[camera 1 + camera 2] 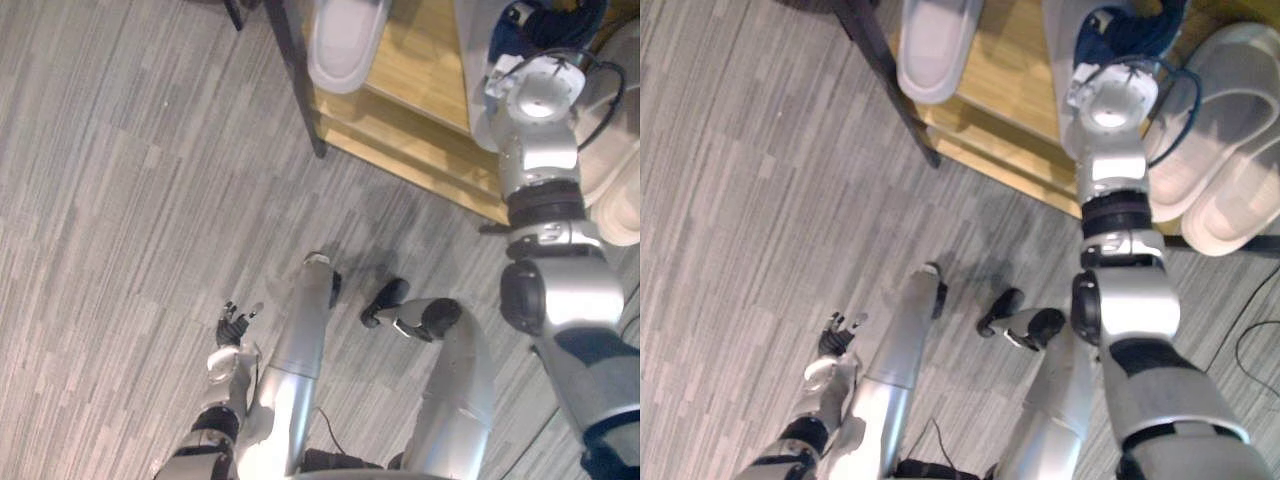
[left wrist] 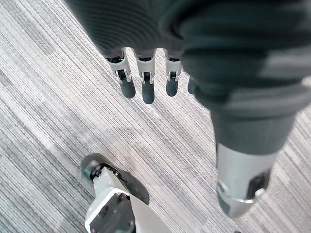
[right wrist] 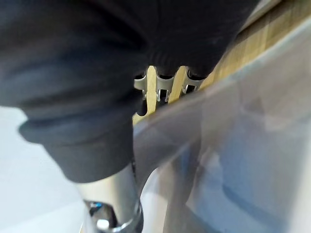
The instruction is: Organize the slippers on the shoe rack
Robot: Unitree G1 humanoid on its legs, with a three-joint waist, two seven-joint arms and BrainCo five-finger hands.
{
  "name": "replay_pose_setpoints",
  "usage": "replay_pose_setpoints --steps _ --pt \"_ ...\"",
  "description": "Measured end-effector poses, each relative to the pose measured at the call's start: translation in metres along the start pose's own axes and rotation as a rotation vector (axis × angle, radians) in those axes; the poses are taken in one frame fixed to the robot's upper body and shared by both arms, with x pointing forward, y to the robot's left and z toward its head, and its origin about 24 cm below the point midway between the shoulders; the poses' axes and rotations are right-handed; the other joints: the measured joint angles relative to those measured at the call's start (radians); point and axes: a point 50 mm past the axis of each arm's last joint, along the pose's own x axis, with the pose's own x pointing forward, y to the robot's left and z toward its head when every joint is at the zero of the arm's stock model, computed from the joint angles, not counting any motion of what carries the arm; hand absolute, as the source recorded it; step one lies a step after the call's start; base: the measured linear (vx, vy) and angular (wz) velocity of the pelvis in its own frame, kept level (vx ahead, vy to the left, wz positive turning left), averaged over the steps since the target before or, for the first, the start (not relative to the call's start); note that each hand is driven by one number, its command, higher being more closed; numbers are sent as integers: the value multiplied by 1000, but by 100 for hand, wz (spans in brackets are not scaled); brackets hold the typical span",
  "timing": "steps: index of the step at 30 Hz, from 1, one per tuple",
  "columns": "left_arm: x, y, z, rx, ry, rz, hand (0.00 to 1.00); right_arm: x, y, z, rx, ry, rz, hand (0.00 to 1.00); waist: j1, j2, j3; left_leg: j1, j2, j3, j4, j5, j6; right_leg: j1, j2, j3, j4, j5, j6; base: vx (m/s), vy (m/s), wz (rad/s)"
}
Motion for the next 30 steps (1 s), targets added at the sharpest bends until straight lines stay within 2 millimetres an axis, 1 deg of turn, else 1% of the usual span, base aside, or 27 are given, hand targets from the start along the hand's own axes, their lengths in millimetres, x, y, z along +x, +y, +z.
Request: replay_pose_setpoints --steps 1,2,4,6,8,10,11,13,17,19,20,22,23,26,30 --pt "0 1 0 -2 2 4 0 -1 1 -1 -2 2 8 0 -1 -1 -4 0 1 0 -2 0 0 0 1 0 -3 0 0 -6 41 -10" --pt "0 4 -3 -5 15 17 0 -6 8 -6 0 15 47 0 -4 -7 -17 1 9 2 -6 0 0 0 9 -1 -12 5 -3 -4 35 -12" --pt "0 6 -4 -1 23 21 0 -11 14 -12 4 26 82 0 -4 -14 -30 2 17 3 -10 0 0 1 18 -1 -21 8 -4 -2 32 -12" --pt "0 7 -5 -4 24 26 0 -18 20 -19 11 46 103 0 -7 -18 -35 10 18 3 -14 0 0 7 20 -1 -24 10 -5 -1 14 -2" --pt "0 7 -5 -9 25 30 0 -22 23 -26 13 63 115 0 -9 -18 -35 20 18 2 -15 0 0 19 20 -2 -25 10 -5 0 0 0" --pt "0 8 -5 -21 26 38 0 -34 27 -35 38 77 140 0 -10 -22 -39 40 23 3 -30 0 0 36 28 -3 -43 12 0 -8 13 -2" --pt "0 9 -5 -22 26 39 0 -36 28 -36 40 77 142 0 -10 -24 -41 40 25 4 -32 0 -1 36 28 -3 -45 12 1 -15 28 -10" --pt "1 12 -5 -27 29 50 0 -44 31 -42 59 88 157 0 -12 -33 -50 47 34 6 -39 0 -1 43 37 -4 -58 17 7 -8 33 -10" --pt "0 13 -6 -27 31 54 0 -53 29 -51 99 118 158 0 -16 -42 -57 58 34 5 -45 0 0 56 39 -6 -65 17 7 0 8 0" --pt "1 15 -5 -36 30 63 0 -60 32 -55 116 124 172 0 -24 -42 -57 64 34 5 -47 0 0 64 39 -7 -69 17 7 0 0 0" --pt "1 16 -5 -45 31 70 0 -65 32 -59 120 136 182 0 -27 -43 -57 72 34 5 -53 0 0 71 40 -7 -75 19 9 0 0 0" --pt "0 18 -5 -48 31 75 0 -71 33 -63 129 143 187 0 -28 -49 -61 76 34 7 -60 1 1 73 41 -6 -81 21 12 0 0 0" --pt "0 19 -5 -51 32 80 0 -77 33 -71 132 163 192 0 -33 -51 -62 84 35 7 -62 0 1 82 42 -7 -83 21 13 0 0 0" --pt "1 19 -5 -52 31 79 0 -84 33 -78 140 189 198 0 -37 -55 -64 92 37 8 -69 0 1 89 47 -7 -94 23 15 -1 6 -1" --pt "1 20 -5 -54 32 81 0 -88 29 -81 173 198 177 0 -38 -55 -64 93 38 8 -69 0 1 90 48 -7 -96 25 12 0 0 0"
